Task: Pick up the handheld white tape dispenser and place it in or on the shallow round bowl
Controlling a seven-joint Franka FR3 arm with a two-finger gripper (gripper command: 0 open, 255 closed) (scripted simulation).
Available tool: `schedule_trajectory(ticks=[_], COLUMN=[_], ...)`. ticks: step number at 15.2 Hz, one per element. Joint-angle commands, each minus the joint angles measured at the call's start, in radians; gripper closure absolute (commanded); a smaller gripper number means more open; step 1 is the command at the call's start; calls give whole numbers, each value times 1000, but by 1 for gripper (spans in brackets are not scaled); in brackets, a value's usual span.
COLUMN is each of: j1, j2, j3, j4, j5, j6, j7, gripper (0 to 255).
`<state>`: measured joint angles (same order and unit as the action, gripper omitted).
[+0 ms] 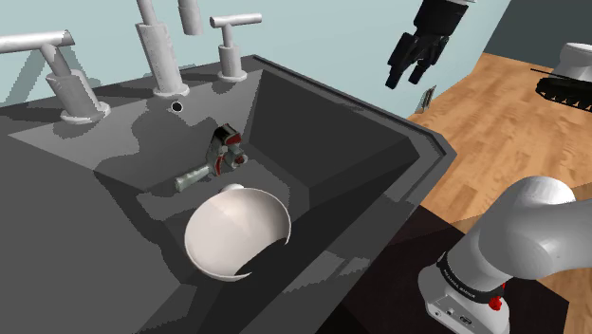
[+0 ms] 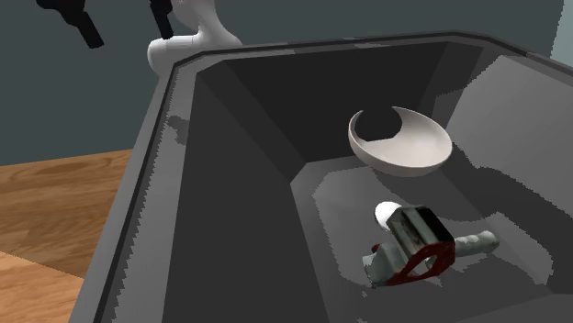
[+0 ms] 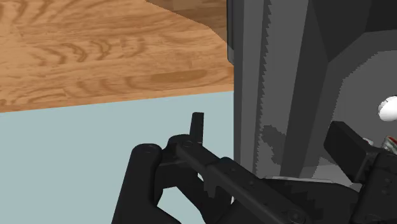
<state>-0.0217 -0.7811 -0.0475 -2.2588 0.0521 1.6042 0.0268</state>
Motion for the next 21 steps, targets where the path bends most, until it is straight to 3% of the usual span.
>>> schedule_trajectory(ticks=[1, 12, 21], j1=[0, 80, 132], j2=[0, 312, 599], j3=[0, 131, 232], j4=[0, 135, 339], j5=[0, 56, 39], j6=[0, 176, 258], j7=[0, 61, 120], gripper=[0, 0, 0])
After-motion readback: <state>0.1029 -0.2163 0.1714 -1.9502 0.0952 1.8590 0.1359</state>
